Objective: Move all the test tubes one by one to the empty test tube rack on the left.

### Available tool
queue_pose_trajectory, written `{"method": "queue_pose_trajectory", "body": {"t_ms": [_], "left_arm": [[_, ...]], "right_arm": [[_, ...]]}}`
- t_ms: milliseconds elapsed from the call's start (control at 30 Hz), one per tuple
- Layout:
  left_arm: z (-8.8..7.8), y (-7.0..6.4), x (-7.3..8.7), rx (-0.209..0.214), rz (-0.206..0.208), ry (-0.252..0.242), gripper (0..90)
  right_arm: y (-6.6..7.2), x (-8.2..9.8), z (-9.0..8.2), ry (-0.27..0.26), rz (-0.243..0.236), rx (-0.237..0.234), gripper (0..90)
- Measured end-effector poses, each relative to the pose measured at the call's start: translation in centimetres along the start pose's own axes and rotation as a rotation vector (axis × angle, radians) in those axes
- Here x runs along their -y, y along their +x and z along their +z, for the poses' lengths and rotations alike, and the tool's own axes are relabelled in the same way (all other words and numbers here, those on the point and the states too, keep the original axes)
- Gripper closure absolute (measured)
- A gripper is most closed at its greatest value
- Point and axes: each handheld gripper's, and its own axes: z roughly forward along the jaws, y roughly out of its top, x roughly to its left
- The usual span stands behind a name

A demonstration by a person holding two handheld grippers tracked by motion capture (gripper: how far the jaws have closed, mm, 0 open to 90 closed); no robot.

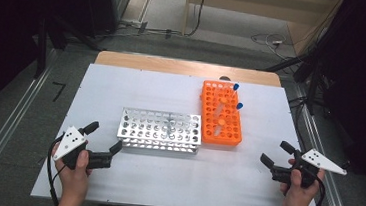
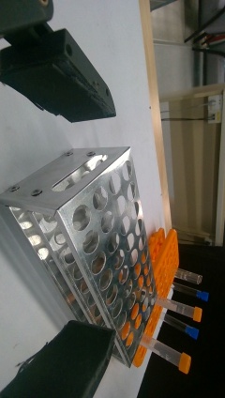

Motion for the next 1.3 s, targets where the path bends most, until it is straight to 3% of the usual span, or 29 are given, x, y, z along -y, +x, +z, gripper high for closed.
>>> {"method": "queue_pose_trajectory", "body": {"t_ms": [200,367,700,833,1033,1133,1300], "left_arm": [[-0.3,-0.2,-0.3,-0.001,-0.010,-0.009,0.0],[-0.1,-0.4,-0.3,0.012,-0.020,-0.006,0.0],[0.6,-1.6,-0.7,0.043,0.025,0.023,0.0],[0.5,-1.9,-0.8,0.052,0.035,0.024,0.0],[0.9,-2.2,-0.8,0.071,0.034,0.033,0.0],[1.1,-2.5,-0.7,0.089,0.039,0.038,0.0],[1.2,-2.8,-0.6,0.104,0.043,0.049,0.0]], "right_arm": [[1.0,-0.7,0.6,0.006,0.002,-0.005,2.8],[2.3,-1.9,1.8,0.023,-0.036,-0.026,6.2],[4.0,-3.4,5.5,0.070,-0.043,-0.089,24.8],[4.4,-3.5,7.4,0.095,-0.032,-0.132,35.9],[5.3,-2.8,10.0,0.136,-0.051,-0.154,49.5],[5.9,-2.4,11.0,0.158,-0.082,-0.160,52.4],[6.1,-2.1,12.0,0.165,-0.089,-0.137,55.4]]}}
